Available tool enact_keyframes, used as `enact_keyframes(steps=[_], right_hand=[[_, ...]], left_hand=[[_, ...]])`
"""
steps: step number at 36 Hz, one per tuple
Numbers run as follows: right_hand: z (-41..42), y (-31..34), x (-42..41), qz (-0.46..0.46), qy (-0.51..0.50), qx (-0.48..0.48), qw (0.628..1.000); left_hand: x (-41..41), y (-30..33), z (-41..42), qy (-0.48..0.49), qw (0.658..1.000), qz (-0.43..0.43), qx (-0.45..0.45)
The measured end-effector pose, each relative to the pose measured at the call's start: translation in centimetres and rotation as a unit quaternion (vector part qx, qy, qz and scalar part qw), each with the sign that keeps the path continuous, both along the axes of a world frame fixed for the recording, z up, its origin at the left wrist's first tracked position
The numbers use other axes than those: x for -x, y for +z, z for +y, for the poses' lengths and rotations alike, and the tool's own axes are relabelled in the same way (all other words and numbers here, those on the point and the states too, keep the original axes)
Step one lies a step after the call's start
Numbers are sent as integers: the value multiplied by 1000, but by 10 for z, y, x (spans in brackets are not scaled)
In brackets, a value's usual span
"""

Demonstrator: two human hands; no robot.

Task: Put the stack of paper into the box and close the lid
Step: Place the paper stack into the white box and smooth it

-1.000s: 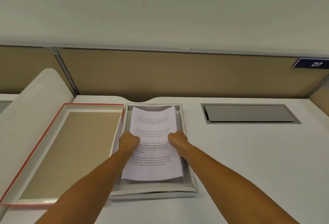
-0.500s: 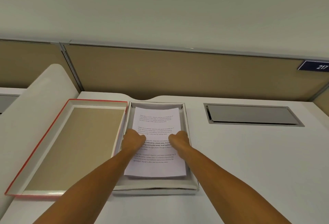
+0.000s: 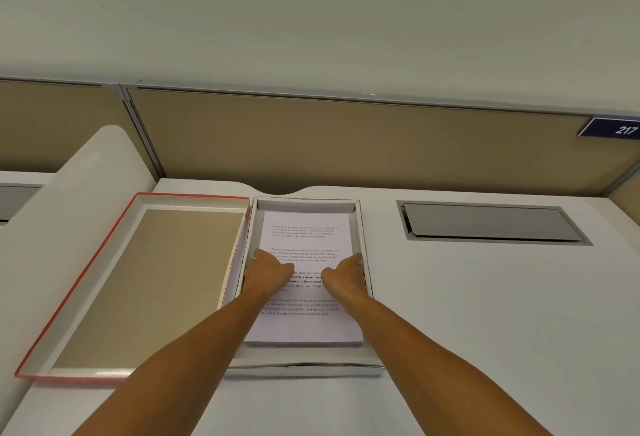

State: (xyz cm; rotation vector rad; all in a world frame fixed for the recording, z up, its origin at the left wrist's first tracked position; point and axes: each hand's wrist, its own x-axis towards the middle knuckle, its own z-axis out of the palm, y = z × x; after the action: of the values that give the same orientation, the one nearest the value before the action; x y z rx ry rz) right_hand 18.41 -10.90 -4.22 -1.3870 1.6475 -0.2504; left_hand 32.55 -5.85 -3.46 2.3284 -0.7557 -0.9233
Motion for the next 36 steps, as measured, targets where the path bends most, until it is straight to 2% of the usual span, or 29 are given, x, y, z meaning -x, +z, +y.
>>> enact_keyframes(steps=[4,12,17,21,28,32,36], right_hand=[[-3,-1,1,-11,-23,5,1000],[-6,0,1,14,20,3,1000],[-13,5,2,10,45,-30,998],[-8,7,-1,7,44,-11,999],[-5,0,-13,24,105,169,980],[-22,-2,-15,49,165,189,967],[-45,-2,-20,70,244,211,944]], left_hand=[[-3,1,1,20,999,37,35],[-5,3,5,14,999,33,36],[-7,6,11,-57,998,-34,17],[-6,6,18,-121,989,-85,14],[-10,-10,53,-300,927,-221,49],[-18,-23,68,-411,873,-261,-8],[-26,-34,79,-469,828,-307,-5]])
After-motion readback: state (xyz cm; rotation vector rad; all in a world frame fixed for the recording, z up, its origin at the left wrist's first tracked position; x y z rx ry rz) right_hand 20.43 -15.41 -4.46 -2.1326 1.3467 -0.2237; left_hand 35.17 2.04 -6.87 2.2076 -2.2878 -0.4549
